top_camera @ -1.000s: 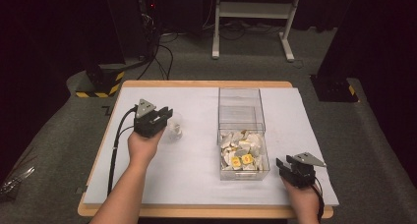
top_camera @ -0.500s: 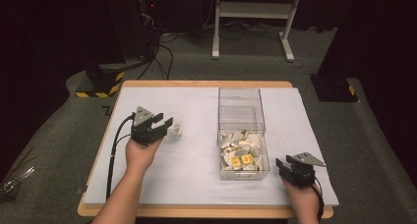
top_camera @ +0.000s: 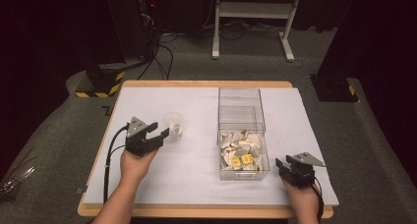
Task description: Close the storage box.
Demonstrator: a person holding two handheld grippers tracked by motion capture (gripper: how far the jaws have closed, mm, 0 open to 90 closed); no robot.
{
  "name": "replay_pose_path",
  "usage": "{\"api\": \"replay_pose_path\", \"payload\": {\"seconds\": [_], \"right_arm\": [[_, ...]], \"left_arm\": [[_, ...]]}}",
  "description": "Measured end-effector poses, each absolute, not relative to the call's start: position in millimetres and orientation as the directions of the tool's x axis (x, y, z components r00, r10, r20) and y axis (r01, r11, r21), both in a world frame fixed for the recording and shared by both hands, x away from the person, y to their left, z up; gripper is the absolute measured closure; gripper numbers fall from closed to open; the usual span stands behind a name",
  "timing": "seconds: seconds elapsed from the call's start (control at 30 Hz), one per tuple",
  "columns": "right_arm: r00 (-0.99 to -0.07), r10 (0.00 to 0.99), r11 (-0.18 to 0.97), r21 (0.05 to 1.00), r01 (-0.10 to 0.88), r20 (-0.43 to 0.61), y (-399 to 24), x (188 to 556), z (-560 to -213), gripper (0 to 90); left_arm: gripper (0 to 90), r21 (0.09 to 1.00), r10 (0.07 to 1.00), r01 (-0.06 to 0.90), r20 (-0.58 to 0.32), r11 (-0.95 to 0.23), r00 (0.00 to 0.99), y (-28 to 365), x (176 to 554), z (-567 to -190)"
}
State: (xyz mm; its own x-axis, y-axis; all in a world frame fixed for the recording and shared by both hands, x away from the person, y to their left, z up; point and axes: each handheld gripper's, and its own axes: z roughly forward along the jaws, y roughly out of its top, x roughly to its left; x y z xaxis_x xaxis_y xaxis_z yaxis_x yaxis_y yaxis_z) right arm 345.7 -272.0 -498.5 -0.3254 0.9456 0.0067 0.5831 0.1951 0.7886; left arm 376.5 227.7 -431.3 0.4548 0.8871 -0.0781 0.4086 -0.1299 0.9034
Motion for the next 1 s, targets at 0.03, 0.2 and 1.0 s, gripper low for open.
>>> {"api": "replay_pose_path", "payload": {"seconds": [0.03, 0.2, 1.0], "right_arm": [[-0.326, 0.945, 0.195, 0.788, 0.583, 0.008, -272, 346, -498, 54.3], [-0.324, 0.946, 0.196, 0.788, 0.584, 0.004, -272, 346, -499, 54.0], [-0.334, 0.943, 0.197, 0.801, 0.566, 0.004, -270, 338, -494, 50.5]], "left_arm": [[44.7, 0.902, 0.887, 0.41, -0.072, -0.137, 0.456, 229, 375, -433], [43.6, 0.885, 0.89, 0.439, -0.069, -0.153, 0.45, 237, 365, -446], [27.4, 0.764, 0.886, 0.57, 0.002, -0.301, 0.464, 268, 339, -499]]}}
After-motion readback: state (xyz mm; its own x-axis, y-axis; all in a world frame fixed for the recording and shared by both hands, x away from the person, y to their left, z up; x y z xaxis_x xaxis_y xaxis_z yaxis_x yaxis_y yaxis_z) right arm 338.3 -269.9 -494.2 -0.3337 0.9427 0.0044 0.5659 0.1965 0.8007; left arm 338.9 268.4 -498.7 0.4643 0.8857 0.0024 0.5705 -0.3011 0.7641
